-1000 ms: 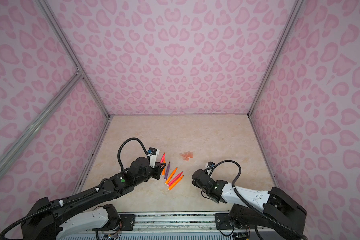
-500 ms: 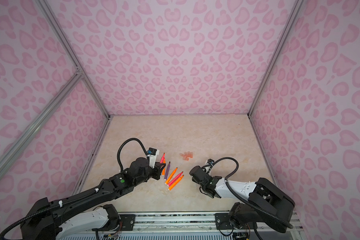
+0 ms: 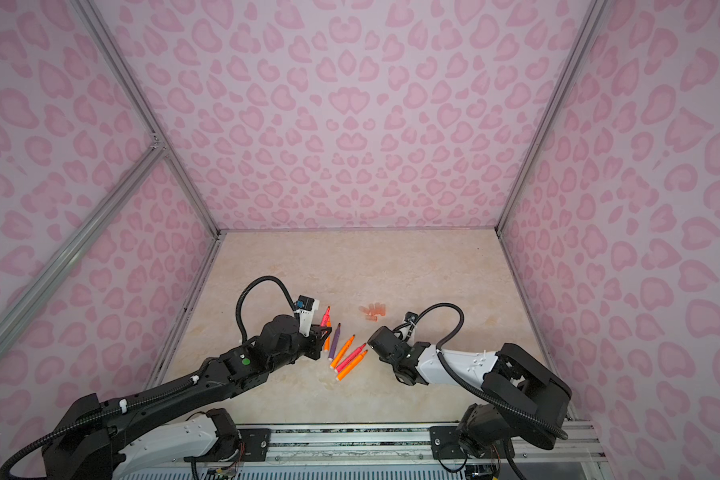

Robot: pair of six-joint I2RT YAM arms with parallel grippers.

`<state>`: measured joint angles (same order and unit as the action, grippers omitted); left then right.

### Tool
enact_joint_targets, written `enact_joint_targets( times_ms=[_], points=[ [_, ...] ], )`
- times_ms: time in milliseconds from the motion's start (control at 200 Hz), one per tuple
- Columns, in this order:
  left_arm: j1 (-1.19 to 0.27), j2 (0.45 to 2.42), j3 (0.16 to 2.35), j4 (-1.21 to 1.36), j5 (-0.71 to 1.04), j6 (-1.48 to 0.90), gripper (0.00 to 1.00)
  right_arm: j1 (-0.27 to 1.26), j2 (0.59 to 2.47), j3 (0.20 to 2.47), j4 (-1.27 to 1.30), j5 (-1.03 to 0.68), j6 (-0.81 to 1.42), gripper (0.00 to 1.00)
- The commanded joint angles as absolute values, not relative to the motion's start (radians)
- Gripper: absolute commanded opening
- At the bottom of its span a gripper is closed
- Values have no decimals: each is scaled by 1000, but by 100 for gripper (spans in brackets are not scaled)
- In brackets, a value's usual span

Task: Insert the pens into the pen caps
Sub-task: 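Lower the right gripper onto a single pink cap lying apart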

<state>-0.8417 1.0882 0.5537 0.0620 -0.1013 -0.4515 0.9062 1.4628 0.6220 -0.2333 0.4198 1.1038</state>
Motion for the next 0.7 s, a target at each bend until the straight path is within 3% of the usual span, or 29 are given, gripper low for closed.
enact_joint_targets(
  times_ms=[0, 310, 555, 695],
  points=[
    [-841, 1090, 563, 100, -94, -450, 3, 918, 1507, 652, -344, 492, 1068, 42],
    [-841, 1085, 560, 98, -94, -452, 3, 919, 1596, 685, -360, 502, 1051, 38],
    [-841, 1084, 559, 97, -94, -453, 3, 920, 1596, 673, -348, 494, 1054, 24],
    [-841, 1081, 558, 99, -94, -453, 3, 922, 1576, 657, -337, 485, 1058, 21]
  ],
)
